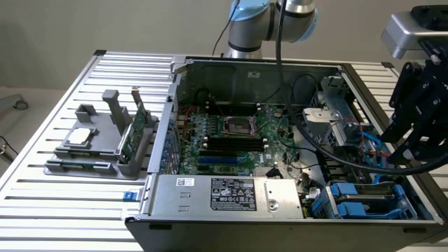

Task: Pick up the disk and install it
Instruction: 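Insert the first disk wire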

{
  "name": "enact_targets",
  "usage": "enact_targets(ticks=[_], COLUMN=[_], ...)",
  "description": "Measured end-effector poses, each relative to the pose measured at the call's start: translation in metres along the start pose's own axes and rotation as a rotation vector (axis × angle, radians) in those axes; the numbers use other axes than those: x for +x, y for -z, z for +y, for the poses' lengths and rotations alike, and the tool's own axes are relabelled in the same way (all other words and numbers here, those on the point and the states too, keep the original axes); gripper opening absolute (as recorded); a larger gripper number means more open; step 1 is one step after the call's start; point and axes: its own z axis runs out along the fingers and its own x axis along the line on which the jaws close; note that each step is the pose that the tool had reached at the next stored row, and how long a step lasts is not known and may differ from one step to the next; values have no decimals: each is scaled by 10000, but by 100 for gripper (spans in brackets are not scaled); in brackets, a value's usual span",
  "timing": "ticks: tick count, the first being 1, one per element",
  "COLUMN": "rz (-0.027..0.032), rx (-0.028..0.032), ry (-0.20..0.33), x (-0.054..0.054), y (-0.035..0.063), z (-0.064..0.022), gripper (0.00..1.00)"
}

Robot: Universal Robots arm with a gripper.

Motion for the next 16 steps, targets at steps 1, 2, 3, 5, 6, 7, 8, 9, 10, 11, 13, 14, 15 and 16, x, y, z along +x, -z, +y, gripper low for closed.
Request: enact_targets(ticks=[1, 2, 3, 5, 6, 7, 8, 9, 10, 11, 13, 14, 15, 16], rz=[7, 11, 15, 23, 30, 34, 39, 44, 47, 52, 62, 67, 72, 76], rx=[7, 15, 21, 35, 42, 49, 56, 63, 70, 77, 91, 98, 105, 112], ry=[-185, -365, -544, -909, -1100, -1279, -1459, -1644, -1823, -2005, -2363, -2542, -2727, -2908], x=[0, 1, 1, 2, 2, 3, 3, 4, 4, 5, 5, 6, 6, 6], y=[-9, -20, -31, -54, -64, -76, -87, -99, -111, -122, -141, -144, -147, -150], z=[0, 1, 1, 2, 2, 2, 2, 3, 3, 4, 4, 4, 4, 4], gripper=[42, 42, 42, 42, 42, 42, 42, 42, 42, 42, 42, 42, 42, 42])
